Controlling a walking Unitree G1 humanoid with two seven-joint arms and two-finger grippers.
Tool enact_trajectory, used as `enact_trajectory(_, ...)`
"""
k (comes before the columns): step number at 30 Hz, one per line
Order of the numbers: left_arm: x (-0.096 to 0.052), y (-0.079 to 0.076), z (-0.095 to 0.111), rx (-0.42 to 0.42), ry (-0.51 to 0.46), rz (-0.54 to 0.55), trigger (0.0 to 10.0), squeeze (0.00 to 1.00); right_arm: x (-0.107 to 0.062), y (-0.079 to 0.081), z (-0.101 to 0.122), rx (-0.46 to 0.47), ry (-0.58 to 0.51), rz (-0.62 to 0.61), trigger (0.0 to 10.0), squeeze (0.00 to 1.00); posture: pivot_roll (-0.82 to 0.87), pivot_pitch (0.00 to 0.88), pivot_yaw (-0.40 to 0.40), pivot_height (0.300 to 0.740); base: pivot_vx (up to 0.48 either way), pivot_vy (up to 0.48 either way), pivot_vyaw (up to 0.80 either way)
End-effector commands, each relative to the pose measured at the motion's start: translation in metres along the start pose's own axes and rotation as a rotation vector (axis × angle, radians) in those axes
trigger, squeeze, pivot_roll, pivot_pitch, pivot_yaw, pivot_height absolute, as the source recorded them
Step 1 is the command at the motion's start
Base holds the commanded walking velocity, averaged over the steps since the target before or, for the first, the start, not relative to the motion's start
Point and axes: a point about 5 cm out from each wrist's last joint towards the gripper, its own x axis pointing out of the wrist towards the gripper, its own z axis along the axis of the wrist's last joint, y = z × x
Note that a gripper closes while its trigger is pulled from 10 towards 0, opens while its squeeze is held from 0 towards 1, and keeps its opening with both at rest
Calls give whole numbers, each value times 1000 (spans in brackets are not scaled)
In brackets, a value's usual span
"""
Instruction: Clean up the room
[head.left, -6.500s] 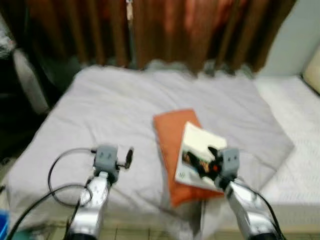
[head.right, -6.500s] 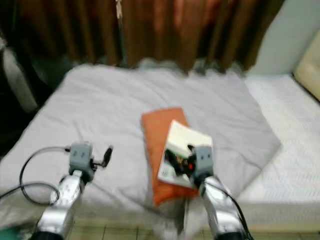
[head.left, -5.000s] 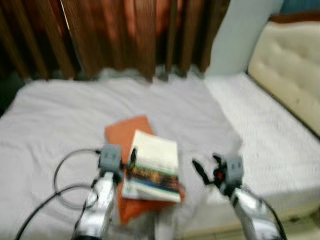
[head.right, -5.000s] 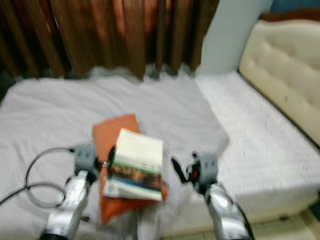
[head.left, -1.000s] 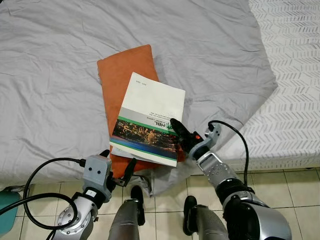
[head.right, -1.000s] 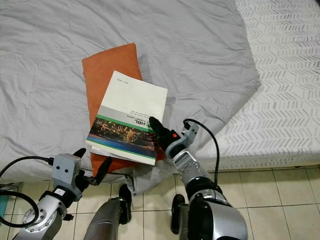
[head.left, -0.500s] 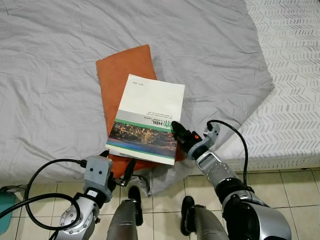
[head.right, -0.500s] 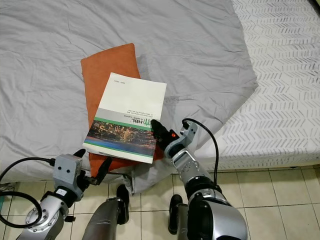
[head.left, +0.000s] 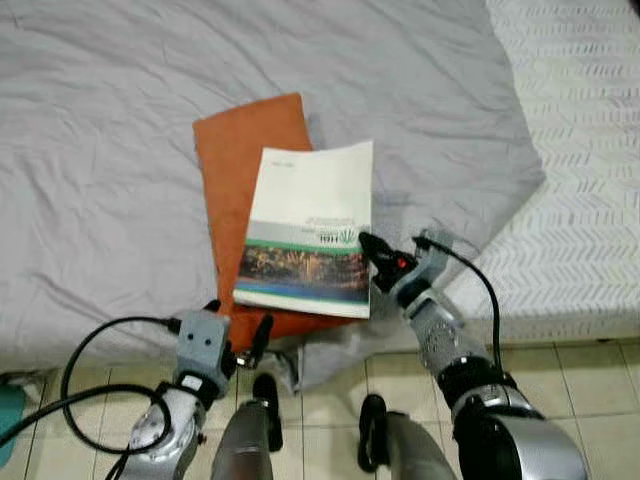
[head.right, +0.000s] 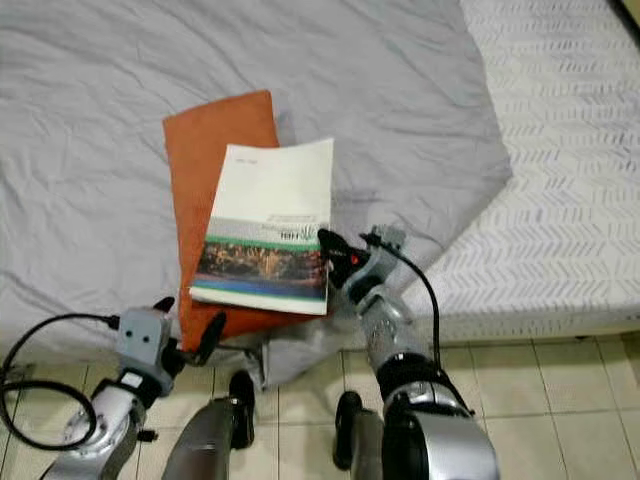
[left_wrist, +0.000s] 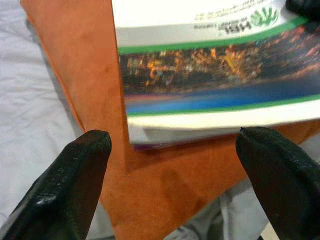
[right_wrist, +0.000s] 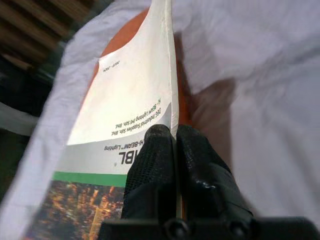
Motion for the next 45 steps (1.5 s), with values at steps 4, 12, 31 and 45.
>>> enact_trajectory(4,-1,-3,-15,14,64,10,10000,0,-8,-8,3,-83,-51,-77,0,0,148,330,-40,740,0,0,0)
enact_trajectory(12,13,-4,-14,23,55,53,10000,0,-29,-24,36,-361,-189,-188,0,0,94,150,-65,740,0,0,0)
enact_trajectory(31,27,30,19,-11,-134,293,10000,0,-124,-62,2,-521,-78,-324,0,0,19,0,-48,740,0,0,0)
enact_trajectory(45,50,23,-3,-9,-34,243,10000,0,-112,-65,-4,-500,-12,-308,0,0,-35,0,-12,740,0,0,0)
